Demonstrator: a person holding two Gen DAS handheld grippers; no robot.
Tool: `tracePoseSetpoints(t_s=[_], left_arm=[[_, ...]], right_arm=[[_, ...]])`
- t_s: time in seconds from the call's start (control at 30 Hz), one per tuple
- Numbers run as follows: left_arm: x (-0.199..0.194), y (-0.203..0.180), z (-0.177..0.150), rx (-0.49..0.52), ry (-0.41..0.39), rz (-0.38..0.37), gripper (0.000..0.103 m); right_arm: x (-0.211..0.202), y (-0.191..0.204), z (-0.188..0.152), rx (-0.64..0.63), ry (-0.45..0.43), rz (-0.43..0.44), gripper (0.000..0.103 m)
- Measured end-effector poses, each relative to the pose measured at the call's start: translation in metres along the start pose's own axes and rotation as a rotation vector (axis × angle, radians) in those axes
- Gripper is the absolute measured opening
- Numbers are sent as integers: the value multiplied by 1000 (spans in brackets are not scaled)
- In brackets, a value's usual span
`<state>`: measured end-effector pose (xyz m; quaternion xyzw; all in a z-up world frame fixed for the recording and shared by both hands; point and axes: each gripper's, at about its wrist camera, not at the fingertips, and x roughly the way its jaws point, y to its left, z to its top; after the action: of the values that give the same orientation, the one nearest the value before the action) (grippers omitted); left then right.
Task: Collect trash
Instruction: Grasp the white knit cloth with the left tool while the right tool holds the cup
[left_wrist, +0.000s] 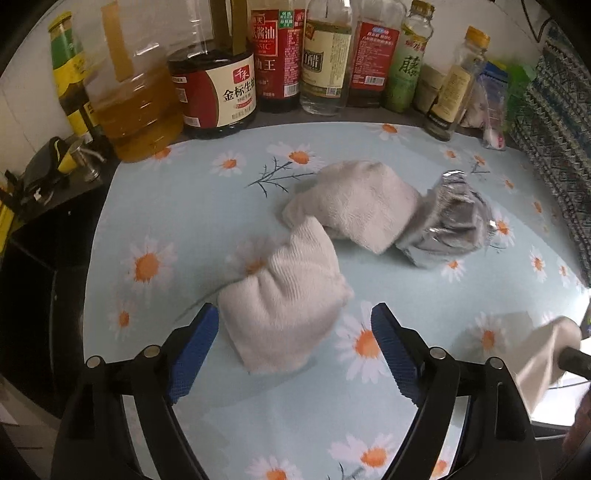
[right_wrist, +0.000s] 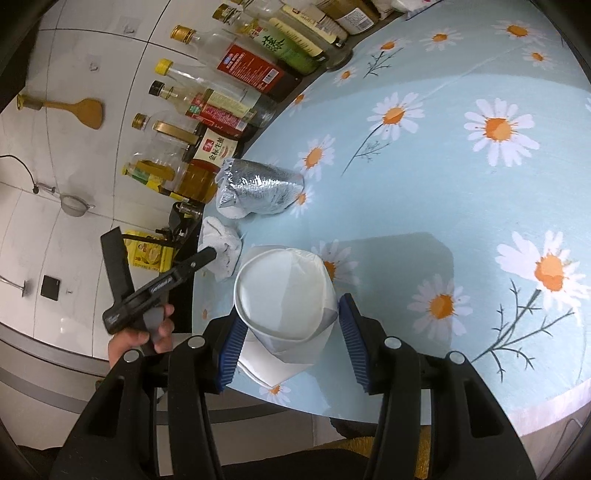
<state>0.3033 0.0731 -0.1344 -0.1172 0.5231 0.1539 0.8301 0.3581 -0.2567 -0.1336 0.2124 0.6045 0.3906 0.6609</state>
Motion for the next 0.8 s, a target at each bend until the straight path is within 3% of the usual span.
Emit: tracePoseSetpoints(t_s=[0.27,0.37,0.57,0.8], left_arm=[[22,4,4,8,2,28,80],[24,5,3,14,-1,29,64],[17,11,0,20,-37,-6,45],[5,15,-10,13,-55,-42,39]], right_arm=[[6,5,1,-7,10,1,50],[9,10,3,-19,15,-5,50],[14,20,2,-40,24,-4,50],[18,26,-3,-54,36,-11,50]])
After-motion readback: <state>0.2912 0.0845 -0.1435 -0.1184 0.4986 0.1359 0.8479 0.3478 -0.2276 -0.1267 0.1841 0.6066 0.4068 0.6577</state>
